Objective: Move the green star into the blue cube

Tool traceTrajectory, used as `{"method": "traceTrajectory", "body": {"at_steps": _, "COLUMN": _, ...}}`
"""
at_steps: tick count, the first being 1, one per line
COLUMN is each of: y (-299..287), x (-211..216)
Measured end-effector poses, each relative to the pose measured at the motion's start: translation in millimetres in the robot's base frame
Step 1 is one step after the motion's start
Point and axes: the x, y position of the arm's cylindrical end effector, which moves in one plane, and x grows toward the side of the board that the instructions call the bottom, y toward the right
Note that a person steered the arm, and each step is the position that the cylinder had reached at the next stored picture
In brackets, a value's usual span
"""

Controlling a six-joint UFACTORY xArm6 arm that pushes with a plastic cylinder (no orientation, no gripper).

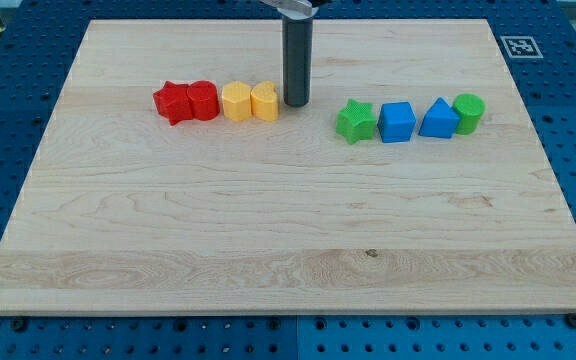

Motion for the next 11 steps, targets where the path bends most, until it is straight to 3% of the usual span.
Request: {"method": "traceTrajectory", "body": {"at_steps": 11, "y": 51, "x": 23}}
